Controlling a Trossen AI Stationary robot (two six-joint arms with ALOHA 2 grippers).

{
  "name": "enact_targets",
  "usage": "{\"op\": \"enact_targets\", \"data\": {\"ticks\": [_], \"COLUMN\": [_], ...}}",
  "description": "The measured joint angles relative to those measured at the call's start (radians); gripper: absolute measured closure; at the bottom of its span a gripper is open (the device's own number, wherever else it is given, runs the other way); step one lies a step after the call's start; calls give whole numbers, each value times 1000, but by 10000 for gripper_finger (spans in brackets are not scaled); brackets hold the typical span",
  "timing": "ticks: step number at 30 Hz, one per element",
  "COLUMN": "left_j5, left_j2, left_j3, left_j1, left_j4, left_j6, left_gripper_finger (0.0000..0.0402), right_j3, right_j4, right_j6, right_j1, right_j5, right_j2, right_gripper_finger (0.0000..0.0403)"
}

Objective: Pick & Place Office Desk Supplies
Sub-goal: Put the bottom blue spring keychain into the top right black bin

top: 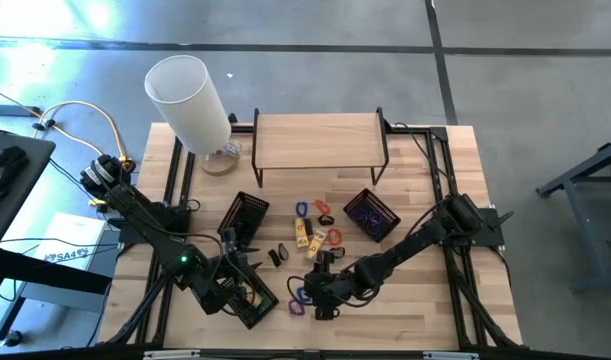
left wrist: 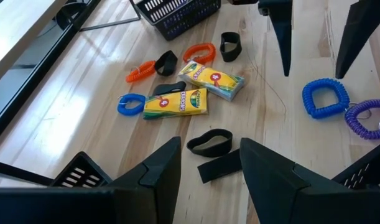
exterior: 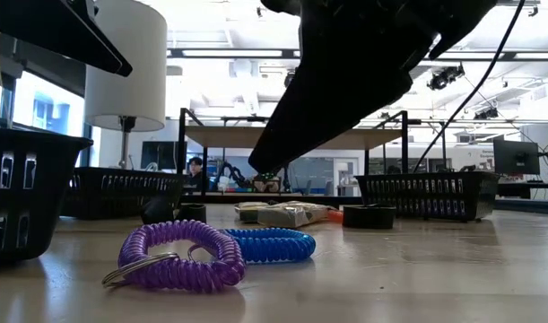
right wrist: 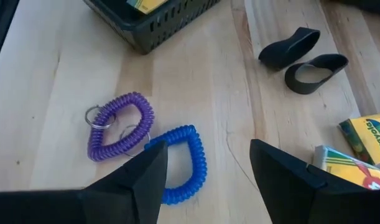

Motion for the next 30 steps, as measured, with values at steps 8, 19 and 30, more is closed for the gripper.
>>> {"op": "enact_targets", "data": {"ticks": [8,19,30], "left_j5": [0,0,0], "left_j2": [0,0,0], "left_j3": [0,0,0], "left_j1": [0,0,0], "left_j4": [3,8,7], "left_j6": [0,7,8], "left_gripper_finger": [245,245,245], "right_j3": [1,3,5], "right_j4": [51,34,31], "right_j6": [-47,-16,4], "right_j1": [-5,-29,-50], "right_j5": [-17,-41,-103], "right_j2": [78,115,153], "right_gripper_finger": [185,194,301]}}
